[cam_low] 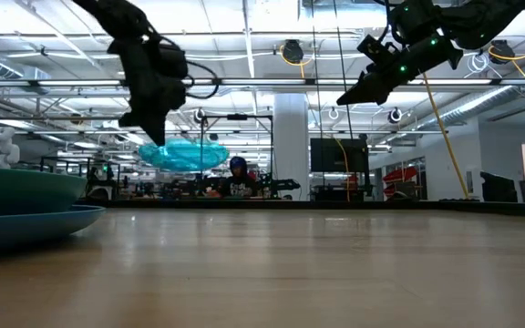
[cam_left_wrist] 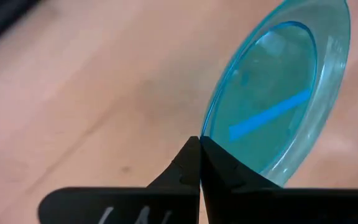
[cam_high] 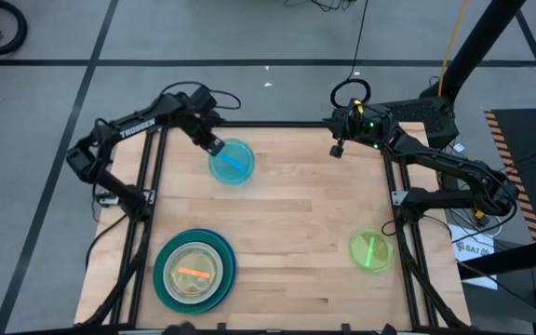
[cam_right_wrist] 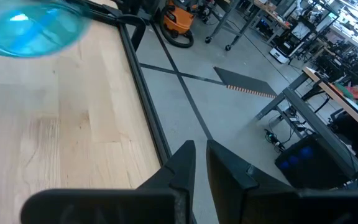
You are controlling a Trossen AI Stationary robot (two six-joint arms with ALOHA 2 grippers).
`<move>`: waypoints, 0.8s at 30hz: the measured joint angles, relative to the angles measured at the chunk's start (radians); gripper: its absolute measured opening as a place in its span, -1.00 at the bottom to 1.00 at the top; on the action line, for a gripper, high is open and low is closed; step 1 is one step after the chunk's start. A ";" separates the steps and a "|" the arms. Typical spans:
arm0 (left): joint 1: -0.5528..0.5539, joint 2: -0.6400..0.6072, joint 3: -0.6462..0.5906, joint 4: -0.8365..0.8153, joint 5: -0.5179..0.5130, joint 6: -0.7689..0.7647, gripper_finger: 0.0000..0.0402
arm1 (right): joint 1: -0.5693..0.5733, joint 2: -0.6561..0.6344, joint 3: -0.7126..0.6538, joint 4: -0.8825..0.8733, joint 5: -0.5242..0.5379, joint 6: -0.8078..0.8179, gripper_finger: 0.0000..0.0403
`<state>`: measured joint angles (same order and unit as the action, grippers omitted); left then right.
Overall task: Stack plastic plates
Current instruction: Stack the light blue plate on top of the orange plate
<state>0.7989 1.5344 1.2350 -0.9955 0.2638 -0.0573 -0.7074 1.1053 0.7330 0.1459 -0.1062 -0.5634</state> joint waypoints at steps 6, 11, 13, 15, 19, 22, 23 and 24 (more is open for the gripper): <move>-0.196 -0.041 0.000 -0.108 0.047 0.000 -1.00 | 0.000 0.000 0.000 0.000 0.000 0.001 -0.83; -0.399 -0.055 0.000 -0.179 0.096 -0.067 -1.00 | 0.000 0.000 0.000 0.000 0.000 0.013 -0.83; -0.479 -0.052 0.000 -0.229 0.101 -0.097 -1.00 | 0.000 0.000 0.000 0.000 0.000 0.026 -0.83; -0.553 -0.054 0.000 -0.257 0.101 -0.138 -1.00 | 0.000 0.000 0.000 0.000 0.000 0.035 -0.83; -0.678 -0.053 0.000 -0.281 0.102 -0.208 -1.00 | 0.000 0.000 0.000 0.000 0.000 0.060 -0.83; -0.762 -0.053 0.000 -0.295 0.106 -0.274 -1.00 | 0.000 0.000 0.000 0.000 -0.002 0.089 -0.83; -0.790 -0.053 0.000 -0.294 0.106 -0.295 -1.00 | 0.000 0.000 0.000 0.000 -0.003 0.101 -0.83; -0.816 -0.053 0.000 -0.295 0.106 -0.317 -1.00 | 0.000 0.000 0.000 0.000 -0.003 0.113 -0.83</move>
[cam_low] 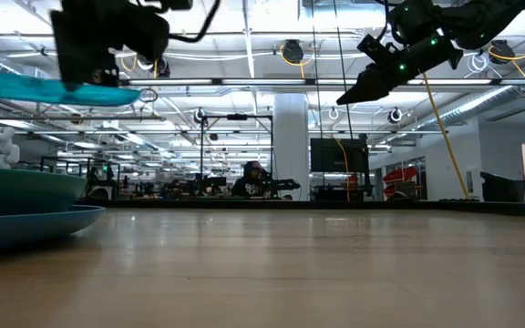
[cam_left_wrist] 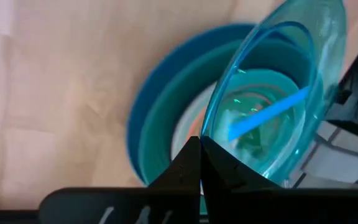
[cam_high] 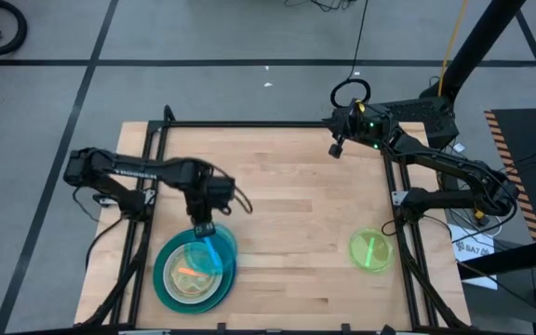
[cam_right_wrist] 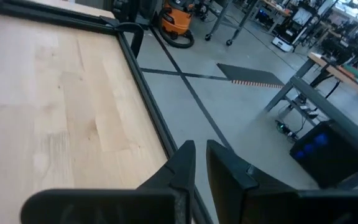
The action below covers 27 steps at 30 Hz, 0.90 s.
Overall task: Stack plastic plates
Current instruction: Stack the light blue plate on top of the orange plate
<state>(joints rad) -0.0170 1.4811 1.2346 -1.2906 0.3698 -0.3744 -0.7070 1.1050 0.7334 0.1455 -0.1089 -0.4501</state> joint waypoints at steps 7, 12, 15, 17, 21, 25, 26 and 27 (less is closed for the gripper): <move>-0.166 0.001 0.000 0.018 -0.032 -0.134 -1.00 | 0.019 0.000 0.000 -0.027 -0.001 0.082 -0.83; -0.253 0.001 0.000 0.018 -0.062 -0.213 -1.00 | 0.042 0.000 0.000 -0.053 -0.001 0.094 -0.83; -0.294 0.001 0.000 0.015 -0.075 -0.226 -1.00 | 0.055 0.000 0.000 -0.071 -0.001 0.114 -0.83; -0.313 0.001 0.000 0.015 -0.087 -0.227 -1.00 | 0.063 0.000 0.000 -0.080 -0.001 0.120 -0.83; -0.339 0.001 0.000 0.009 -0.130 -0.260 -1.00 | 0.076 0.000 0.000 -0.076 -0.001 0.124 -0.83; -0.361 0.001 0.000 0.002 -0.146 -0.264 -1.00 | 0.088 0.000 0.000 -0.073 -0.001 0.133 -0.83; -0.364 0.001 0.000 0.001 -0.154 -0.263 -1.00 | 0.091 0.000 0.000 -0.074 -0.001 0.142 -0.83; -0.366 0.001 0.000 0.000 -0.161 -0.259 -1.00 | 0.095 0.000 0.000 -0.075 -0.001 0.151 -0.83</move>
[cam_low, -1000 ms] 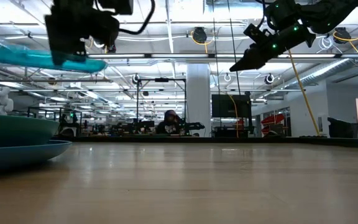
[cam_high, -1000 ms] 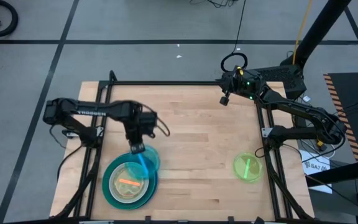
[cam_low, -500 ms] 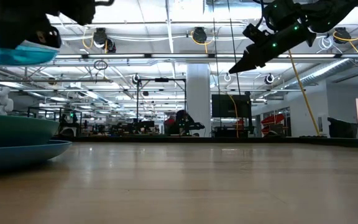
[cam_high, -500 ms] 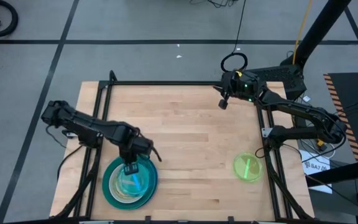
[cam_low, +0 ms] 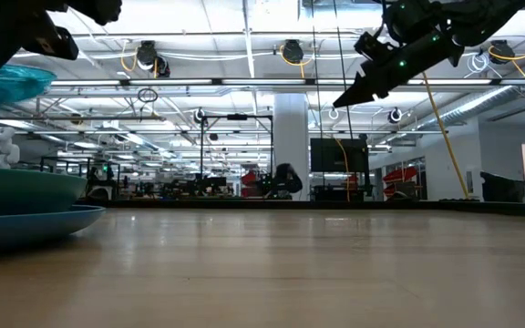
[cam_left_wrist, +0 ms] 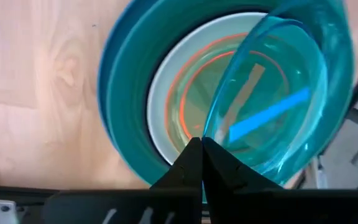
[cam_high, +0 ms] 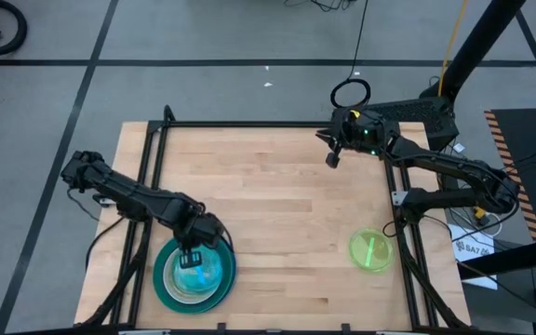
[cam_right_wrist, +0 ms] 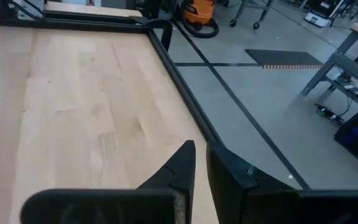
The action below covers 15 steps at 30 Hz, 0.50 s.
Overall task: Stack plastic plates
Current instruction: Stack the light blue plate on top of the orange plate
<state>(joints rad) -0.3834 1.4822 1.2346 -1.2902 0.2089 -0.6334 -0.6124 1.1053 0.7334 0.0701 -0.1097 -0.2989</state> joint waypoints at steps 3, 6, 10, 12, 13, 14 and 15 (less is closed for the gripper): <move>-0.001 0.000 0.000 -0.017 -0.022 0.013 -1.00 | 0.013 0.000 0.000 -0.002 0.000 0.026 -0.83; -0.002 0.000 0.000 -0.019 -0.026 0.025 -1.00 | 0.026 0.000 0.000 -0.007 0.000 0.041 -0.83; -0.002 0.000 0.000 -0.019 -0.026 0.036 -1.00 | 0.039 0.000 0.000 -0.008 0.000 0.045 -0.83; -0.002 0.000 0.000 -0.019 -0.026 0.039 -1.00 | 0.044 0.000 0.000 -0.008 0.000 0.045 -0.83; -0.002 0.000 0.000 -0.019 -0.026 0.042 -1.00 | 0.045 0.000 0.000 -0.008 0.000 0.045 -0.83; -0.002 0.000 0.000 -0.018 -0.027 0.045 -1.00 | 0.045 0.000 0.000 -0.008 0.000 0.044 -0.83; -0.002 0.000 0.000 -0.017 -0.027 0.047 -1.00 | 0.045 0.000 0.000 -0.008 0.001 0.044 -0.83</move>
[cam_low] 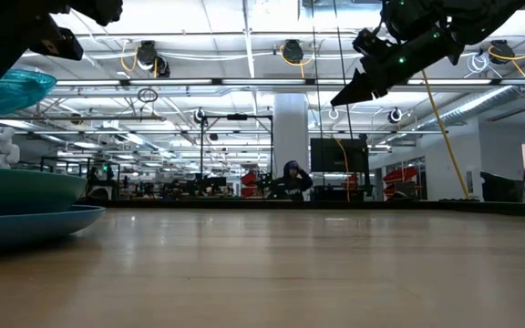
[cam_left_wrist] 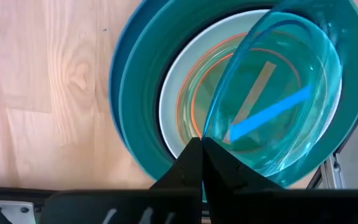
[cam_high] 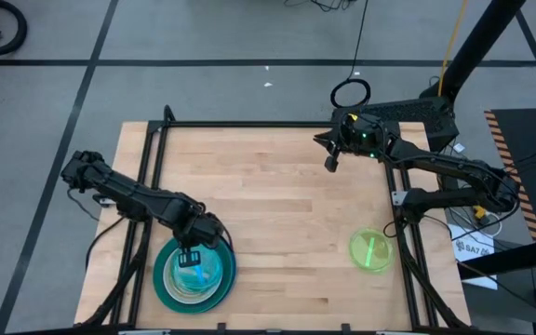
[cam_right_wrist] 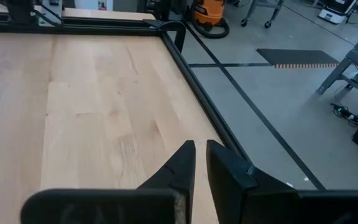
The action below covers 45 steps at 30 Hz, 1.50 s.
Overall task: Stack plastic plates
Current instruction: Stack the light blue plate on top of the orange plate
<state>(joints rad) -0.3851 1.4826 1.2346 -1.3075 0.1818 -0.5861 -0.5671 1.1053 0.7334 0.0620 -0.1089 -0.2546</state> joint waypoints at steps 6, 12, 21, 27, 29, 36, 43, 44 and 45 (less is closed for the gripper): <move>0.000 0.000 0.000 0.003 -0.004 0.013 -1.00 | 0.000 0.000 0.000 0.000 0.001 -0.012 -0.83; 0.000 0.000 0.000 0.030 -0.019 0.018 -1.00 | 0.000 0.000 0.000 -0.001 0.002 -0.018 -0.83; -0.003 0.000 0.000 0.032 -0.027 0.016 -1.00 | 0.000 0.000 0.000 -0.001 0.002 -0.019 -0.83; -0.003 0.000 0.000 0.033 -0.027 0.024 -1.00 | 0.000 0.000 0.000 -0.002 0.002 -0.019 -0.83; -0.003 0.000 0.000 0.033 -0.030 0.024 -1.00 | 0.000 0.000 0.000 -0.002 0.002 -0.019 -0.83; -0.005 -0.004 -0.017 0.045 -0.037 0.024 -1.00 | 0.000 0.000 0.000 -0.003 0.003 -0.019 -0.83; -0.011 -0.095 -0.137 0.141 -0.035 -0.042 -1.00 | 0.000 0.000 0.000 -0.006 0.003 -0.019 -0.83; -0.011 -0.114 -0.152 0.149 -0.033 -0.059 -1.00 | 0.000 0.000 0.000 -0.006 0.003 -0.019 -0.83; -0.010 -0.133 -0.167 0.154 -0.028 -0.075 -1.00 | 0.000 0.000 0.000 -0.006 0.003 -0.019 -0.83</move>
<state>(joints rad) -0.3954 1.3498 1.0680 -1.1537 0.1536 -0.6606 -0.5674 1.1053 0.7334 0.0563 -0.1062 -0.2737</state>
